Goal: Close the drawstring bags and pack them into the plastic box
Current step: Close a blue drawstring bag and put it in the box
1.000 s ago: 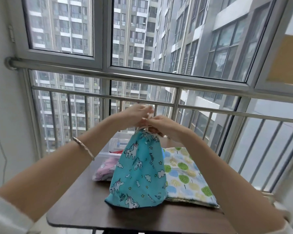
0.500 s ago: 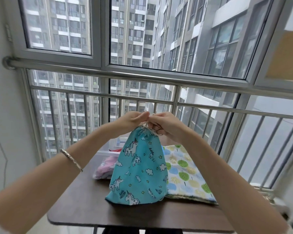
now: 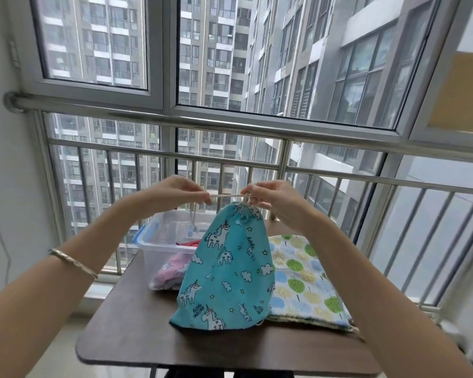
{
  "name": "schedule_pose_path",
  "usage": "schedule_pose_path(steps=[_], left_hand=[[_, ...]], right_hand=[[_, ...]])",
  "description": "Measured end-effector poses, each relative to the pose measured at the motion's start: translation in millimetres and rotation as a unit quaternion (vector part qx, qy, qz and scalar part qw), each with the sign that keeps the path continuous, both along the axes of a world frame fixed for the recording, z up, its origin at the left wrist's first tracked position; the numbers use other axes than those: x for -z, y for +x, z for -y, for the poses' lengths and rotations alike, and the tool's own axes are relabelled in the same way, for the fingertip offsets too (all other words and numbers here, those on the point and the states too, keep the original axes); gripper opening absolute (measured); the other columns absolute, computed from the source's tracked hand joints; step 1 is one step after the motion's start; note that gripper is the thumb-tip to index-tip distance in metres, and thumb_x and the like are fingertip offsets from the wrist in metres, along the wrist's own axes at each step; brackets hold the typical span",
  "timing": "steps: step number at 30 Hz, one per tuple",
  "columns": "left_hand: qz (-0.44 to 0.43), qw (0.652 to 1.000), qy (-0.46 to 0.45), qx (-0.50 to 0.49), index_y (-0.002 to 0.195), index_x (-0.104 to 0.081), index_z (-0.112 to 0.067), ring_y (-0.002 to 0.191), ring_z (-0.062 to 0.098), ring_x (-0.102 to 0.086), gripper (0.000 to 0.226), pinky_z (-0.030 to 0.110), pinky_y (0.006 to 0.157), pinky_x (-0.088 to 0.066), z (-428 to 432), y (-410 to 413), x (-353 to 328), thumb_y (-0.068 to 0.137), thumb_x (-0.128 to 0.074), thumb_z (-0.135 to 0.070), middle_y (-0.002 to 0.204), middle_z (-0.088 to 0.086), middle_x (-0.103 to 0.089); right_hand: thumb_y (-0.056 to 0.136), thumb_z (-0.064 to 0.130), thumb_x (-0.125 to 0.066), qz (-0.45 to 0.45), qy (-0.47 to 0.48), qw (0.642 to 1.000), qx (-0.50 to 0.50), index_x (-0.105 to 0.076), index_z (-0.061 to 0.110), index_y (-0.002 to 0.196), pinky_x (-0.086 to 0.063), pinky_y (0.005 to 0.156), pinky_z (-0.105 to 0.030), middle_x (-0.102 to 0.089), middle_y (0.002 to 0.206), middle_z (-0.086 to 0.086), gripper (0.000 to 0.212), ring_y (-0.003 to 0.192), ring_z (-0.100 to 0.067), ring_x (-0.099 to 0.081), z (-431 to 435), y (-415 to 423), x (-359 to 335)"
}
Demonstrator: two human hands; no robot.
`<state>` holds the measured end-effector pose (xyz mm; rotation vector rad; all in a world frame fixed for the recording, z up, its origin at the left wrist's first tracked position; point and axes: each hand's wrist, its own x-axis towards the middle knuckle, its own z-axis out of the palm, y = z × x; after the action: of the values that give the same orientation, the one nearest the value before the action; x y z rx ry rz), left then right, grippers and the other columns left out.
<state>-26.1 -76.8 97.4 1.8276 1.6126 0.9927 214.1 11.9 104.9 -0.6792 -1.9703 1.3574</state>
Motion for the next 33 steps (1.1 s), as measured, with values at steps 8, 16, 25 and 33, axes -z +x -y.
schedule_pose_path(steps=[8,16,25,33], left_hand=[[0.033,0.999,-0.002,0.028,0.109,-0.071,-0.012,0.098,0.022,-0.069,0.046,0.034,0.085,-0.052,-9,57,-1,0.081,-0.06,-0.047,0.098,0.004,-0.075],[0.124,0.992,-0.012,-0.003,0.086,-0.072,-0.012,0.082,0.021,-0.064,0.019,0.035,0.083,-0.048,-17,68,-2,0.084,-0.068,-0.031,0.084,0.009,-0.072],[0.107,0.994,-0.006,-0.032,0.095,-0.07,-0.005,0.074,0.016,-0.06,0.024,0.023,0.07,-0.046,-15,70,-3,0.09,-0.06,-0.026,0.079,0.007,-0.067],[0.008,1.0,0.009,-0.028,0.094,-0.069,0.001,0.058,0.005,-0.055,0.036,0.015,0.056,-0.041,-10,64,-11,0.091,-0.06,-0.034,0.067,-0.001,-0.065]], right_hand=[[0.09,0.024,-0.064,0.03,0.03,0.999,-0.021,-0.071,0.001,0.098,-0.045,0.08,-0.023,-0.068,0.085,-0.008,0.025,0.084,-0.014,-0.063,5,-10,-3],[0.073,0.003,-0.072,0.036,-0.036,0.997,-0.066,-0.057,0.008,0.099,-0.048,0.094,-0.036,-0.064,0.089,-0.006,0.03,0.088,-0.019,-0.062,0,1,-8],[0.089,0.01,-0.058,0.094,0.269,0.954,0.092,-0.072,0.015,0.086,-0.053,0.066,-0.033,-0.067,0.076,-0.001,0.015,0.071,-0.015,-0.061,5,-9,6],[0.077,0.007,-0.057,-0.029,-0.12,0.988,-0.088,-0.059,0.009,0.068,-0.042,0.08,-0.031,-0.061,0.075,0.0,0.01,0.077,-0.015,-0.051,3,-10,11]])
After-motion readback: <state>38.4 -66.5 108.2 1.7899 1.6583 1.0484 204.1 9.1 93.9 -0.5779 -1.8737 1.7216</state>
